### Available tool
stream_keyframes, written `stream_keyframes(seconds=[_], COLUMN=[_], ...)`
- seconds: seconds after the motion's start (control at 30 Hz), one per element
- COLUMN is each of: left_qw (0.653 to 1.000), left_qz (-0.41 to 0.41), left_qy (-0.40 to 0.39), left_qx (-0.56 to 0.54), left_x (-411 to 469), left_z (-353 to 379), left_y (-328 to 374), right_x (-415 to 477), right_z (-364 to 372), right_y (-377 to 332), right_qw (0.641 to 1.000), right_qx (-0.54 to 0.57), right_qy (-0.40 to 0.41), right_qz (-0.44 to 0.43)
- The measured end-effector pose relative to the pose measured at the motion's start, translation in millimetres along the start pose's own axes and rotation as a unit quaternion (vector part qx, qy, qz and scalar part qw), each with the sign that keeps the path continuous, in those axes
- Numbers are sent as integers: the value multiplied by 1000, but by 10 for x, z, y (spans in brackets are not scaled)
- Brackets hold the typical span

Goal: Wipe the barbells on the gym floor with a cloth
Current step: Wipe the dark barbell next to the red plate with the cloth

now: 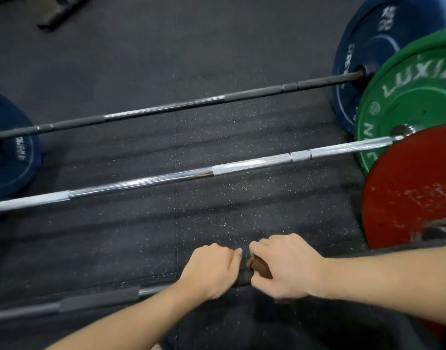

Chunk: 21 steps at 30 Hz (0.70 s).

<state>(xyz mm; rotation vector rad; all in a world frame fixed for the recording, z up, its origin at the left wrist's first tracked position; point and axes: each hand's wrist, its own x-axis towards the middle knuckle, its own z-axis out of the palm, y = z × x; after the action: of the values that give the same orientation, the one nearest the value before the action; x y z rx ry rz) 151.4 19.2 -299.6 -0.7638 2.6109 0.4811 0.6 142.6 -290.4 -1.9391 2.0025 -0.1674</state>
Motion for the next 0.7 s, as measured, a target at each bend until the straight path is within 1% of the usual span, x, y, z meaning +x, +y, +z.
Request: stream_keyframes(seconds=[0.07, 0.27, 0.43, 0.53, 0.63, 0.7], left_qw=[1000, 996, 995, 995, 994, 993], left_qz=[-4, -9, -15, -20, -20, -23], left_qy=[13, 85, 96, 94, 103, 108], left_qx=[1, 16, -5, -18, -40, -46], left_x=[-6, 10, -46, -50, -125, -201], left_z=[14, 103, 61, 50, 66, 61], left_y=[-15, -65, -22, -47, -102, -209], right_x=[25, 52, 8, -50, -106, -124], right_z=[-24, 82, 46, -83, -292, -359], right_y=[-3, 24, 10, 74, 186, 262], right_qw=[1000, 1000, 999, 999, 990, 984], right_qx=[21, -13, -42, -17, 35, 28], right_qy=[-18, 7, 8, -39, -121, -139], right_qz=[14, 9, 5, -16, -69, -108])
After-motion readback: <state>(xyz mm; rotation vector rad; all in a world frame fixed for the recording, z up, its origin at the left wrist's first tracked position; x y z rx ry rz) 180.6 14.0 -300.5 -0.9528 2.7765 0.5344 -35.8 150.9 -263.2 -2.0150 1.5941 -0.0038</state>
